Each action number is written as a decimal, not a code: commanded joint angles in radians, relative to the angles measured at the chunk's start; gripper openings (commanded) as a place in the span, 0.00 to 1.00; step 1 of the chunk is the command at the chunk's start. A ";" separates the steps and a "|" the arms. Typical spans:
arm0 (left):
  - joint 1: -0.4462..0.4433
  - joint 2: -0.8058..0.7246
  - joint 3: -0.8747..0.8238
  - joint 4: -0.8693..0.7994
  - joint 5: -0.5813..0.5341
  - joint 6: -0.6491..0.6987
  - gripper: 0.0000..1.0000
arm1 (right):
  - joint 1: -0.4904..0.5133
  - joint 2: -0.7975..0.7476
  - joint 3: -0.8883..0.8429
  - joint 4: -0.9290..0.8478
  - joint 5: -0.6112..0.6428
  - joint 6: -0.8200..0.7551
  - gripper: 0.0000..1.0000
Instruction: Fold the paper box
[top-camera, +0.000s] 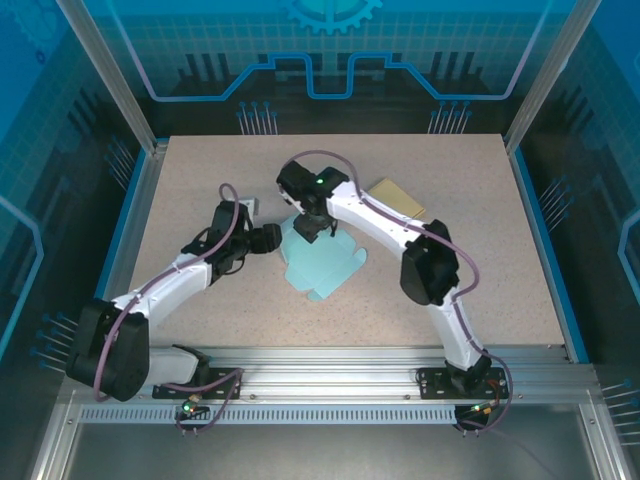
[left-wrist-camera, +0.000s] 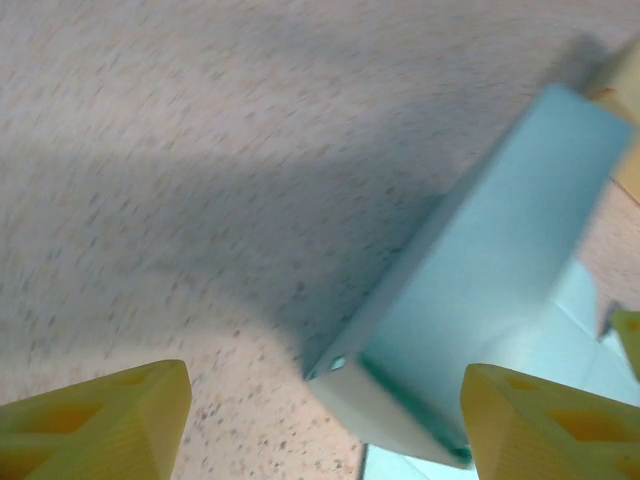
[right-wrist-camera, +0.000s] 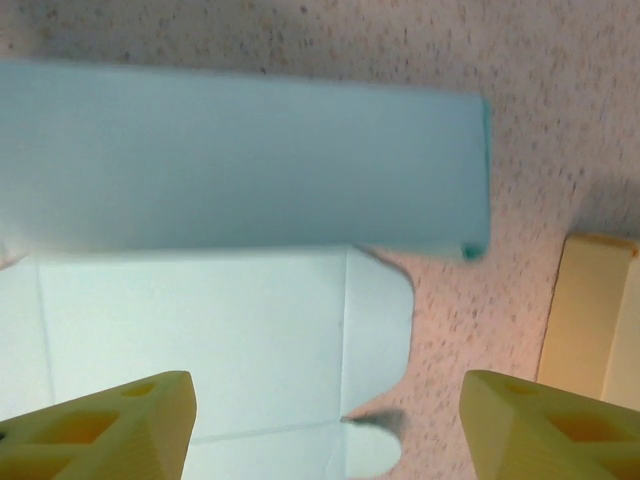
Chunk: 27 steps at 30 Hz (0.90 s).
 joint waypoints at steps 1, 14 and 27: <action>0.006 0.007 0.110 -0.036 0.148 0.259 0.73 | -0.033 -0.179 -0.129 0.134 -0.074 0.084 0.71; 0.006 0.123 0.206 -0.115 0.173 0.311 0.73 | -0.121 -0.306 -0.686 0.790 -0.187 0.140 0.65; 0.006 0.146 0.224 -0.126 0.137 0.299 0.74 | -0.192 -0.156 -0.737 1.086 -0.321 0.142 0.57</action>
